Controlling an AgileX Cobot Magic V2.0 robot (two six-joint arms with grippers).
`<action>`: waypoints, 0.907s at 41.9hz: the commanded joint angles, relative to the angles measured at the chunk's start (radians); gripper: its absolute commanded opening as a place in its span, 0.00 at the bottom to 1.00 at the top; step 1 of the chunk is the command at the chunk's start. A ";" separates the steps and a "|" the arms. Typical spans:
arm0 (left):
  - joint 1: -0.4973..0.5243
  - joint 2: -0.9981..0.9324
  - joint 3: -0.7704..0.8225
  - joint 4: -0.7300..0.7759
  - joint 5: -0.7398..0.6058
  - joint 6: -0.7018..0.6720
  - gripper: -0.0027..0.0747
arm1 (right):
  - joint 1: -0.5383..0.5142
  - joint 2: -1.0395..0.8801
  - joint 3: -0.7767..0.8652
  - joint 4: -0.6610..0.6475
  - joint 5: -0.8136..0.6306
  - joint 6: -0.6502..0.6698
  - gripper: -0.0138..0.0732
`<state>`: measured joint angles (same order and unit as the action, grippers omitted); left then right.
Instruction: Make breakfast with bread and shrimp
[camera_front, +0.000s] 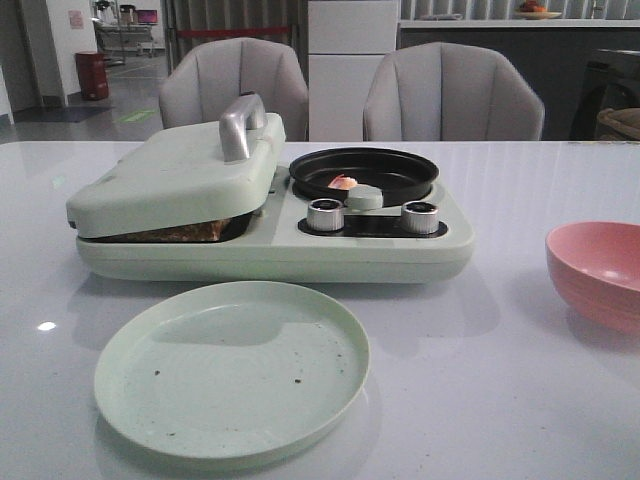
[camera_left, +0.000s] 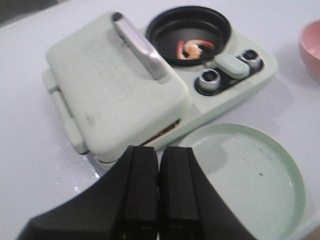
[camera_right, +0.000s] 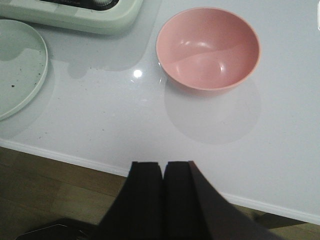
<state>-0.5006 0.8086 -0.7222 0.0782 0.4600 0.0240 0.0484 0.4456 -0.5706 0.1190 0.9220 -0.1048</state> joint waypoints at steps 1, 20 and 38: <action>0.084 -0.101 0.072 -0.031 -0.205 -0.008 0.18 | 0.001 0.006 -0.027 0.011 -0.069 0.001 0.21; 0.360 -0.675 0.626 -0.151 -0.497 -0.008 0.18 | 0.001 0.006 -0.027 0.011 -0.069 0.001 0.21; 0.472 -0.832 0.731 -0.104 -0.526 -0.008 0.18 | 0.001 0.006 -0.027 0.011 -0.068 0.001 0.21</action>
<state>-0.0382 -0.0046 0.0022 -0.0394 0.0225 0.0235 0.0484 0.4456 -0.5706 0.1208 0.9220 -0.1048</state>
